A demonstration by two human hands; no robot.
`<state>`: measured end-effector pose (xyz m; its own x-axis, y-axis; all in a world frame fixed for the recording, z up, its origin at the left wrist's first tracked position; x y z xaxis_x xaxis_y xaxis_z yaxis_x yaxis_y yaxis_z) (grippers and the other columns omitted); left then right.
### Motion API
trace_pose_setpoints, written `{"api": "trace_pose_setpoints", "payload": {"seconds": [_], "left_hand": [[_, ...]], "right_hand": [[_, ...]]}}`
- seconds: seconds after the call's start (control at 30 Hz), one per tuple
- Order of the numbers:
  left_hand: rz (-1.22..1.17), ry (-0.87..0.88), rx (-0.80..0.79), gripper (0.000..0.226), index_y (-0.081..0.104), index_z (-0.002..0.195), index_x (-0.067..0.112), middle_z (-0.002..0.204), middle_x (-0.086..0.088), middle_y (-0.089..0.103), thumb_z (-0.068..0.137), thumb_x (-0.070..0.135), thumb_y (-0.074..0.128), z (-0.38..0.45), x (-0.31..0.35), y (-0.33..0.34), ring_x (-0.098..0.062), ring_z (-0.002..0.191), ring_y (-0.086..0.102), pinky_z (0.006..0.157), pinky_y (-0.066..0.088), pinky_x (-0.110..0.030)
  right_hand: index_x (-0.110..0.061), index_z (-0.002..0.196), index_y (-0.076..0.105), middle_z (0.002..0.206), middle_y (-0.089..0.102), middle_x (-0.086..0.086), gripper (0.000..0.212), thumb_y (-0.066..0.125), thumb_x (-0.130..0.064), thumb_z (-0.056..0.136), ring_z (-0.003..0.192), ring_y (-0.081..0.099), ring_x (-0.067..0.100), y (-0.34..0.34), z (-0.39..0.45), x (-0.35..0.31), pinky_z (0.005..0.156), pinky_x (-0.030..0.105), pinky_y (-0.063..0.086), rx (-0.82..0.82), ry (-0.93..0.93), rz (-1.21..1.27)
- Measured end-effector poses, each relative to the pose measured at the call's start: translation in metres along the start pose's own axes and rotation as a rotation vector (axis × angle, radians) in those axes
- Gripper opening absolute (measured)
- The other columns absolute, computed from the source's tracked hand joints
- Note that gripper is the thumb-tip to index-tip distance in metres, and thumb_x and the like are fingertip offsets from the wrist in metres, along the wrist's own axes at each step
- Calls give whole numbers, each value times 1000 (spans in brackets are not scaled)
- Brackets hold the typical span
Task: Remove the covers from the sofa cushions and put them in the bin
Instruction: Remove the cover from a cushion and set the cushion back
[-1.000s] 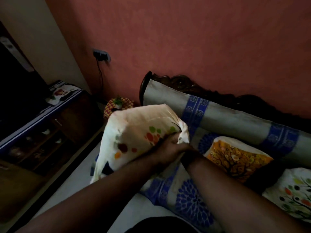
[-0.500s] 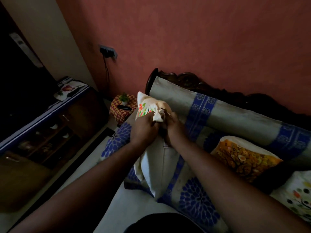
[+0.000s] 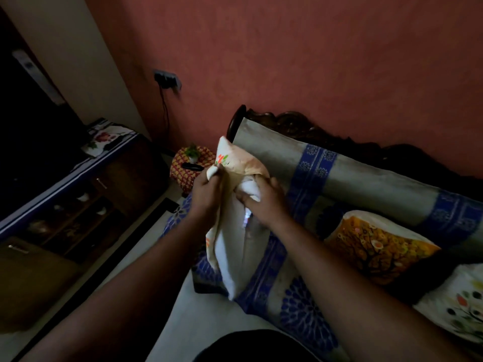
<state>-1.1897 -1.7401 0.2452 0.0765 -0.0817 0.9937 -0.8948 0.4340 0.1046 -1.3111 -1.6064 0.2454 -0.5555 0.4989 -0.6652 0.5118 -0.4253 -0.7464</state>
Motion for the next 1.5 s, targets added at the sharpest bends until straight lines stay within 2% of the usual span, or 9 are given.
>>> {"api": "trace_pose_setpoints", "payload": {"seconds": [0.13,0.33,0.53,0.67,0.87,1.0,1.17,1.33,1.5], "left_hand": [[-102,-2,27,37,47,66,24,61,5,39,102,23,53,0,11,5,-7,58,31,52,30,-24],[-207,-159,58,16,67,91,16,88,-10,57,97,27,58,-8,-7,5,-22,86,51,78,45,-36],[-105,-316,53,28,67,114,13,113,-7,70,101,35,58,-14,-36,-3,-16,91,65,61,53,-18],[-40,-377,-88,34,69,114,18,134,-1,61,98,46,59,-15,-43,5,-15,117,58,95,52,-23],[-140,-433,-38,46,71,120,18,119,-1,73,90,52,66,-10,-60,-28,-21,110,68,106,49,-47],[-145,-482,-53,25,69,105,24,112,-2,71,96,46,62,-19,-67,-40,-23,107,66,101,51,-46],[277,-347,-118,21,71,103,15,80,-7,71,99,32,60,-15,-66,-69,-26,68,67,56,50,-30],[964,-235,-353,20,72,88,12,82,-14,73,95,29,64,-3,-87,-66,-28,72,72,65,58,-40],[1530,-268,-517,33,65,76,18,84,1,73,88,48,56,1,-119,-37,-13,77,68,74,55,-28]], "right_hand": [[-24,135,59,123,58,9,47,60,-40,91,113,55,33,-13,-72,-46,88,45,49,376,-335,-347],[-19,125,62,118,66,7,31,55,-30,97,110,60,28,45,-87,-40,88,39,50,-93,-124,-63],[-15,135,50,138,52,9,52,68,-34,90,129,48,28,80,-83,-14,105,36,42,-206,-20,54],[-18,153,36,145,47,-11,73,72,-10,90,129,45,-1,101,-78,-3,100,7,38,-297,16,537],[-36,129,58,130,62,-9,69,53,-83,79,117,60,12,113,-56,38,97,41,53,-428,-8,157],[-32,114,62,112,64,-7,38,58,-63,91,102,61,12,115,-49,53,91,41,54,-491,40,215],[-21,107,60,92,65,-4,37,59,-56,94,81,59,14,139,-62,71,77,39,49,-747,114,303],[-24,74,52,77,54,-2,47,42,-63,99,70,51,14,159,-77,76,65,30,39,-917,26,107],[-20,95,66,93,68,1,42,55,-61,95,87,64,19,125,-34,117,74,33,47,-710,29,99]]}}
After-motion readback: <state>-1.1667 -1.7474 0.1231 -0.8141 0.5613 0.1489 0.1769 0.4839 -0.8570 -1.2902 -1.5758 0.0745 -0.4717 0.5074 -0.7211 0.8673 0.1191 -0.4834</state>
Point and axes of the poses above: each hand's wrist, its own z-axis towards the middle knuckle, its own y-axis out of the palm, x = y × z, the point moved 10 cm from there along z, towards the middle knuckle
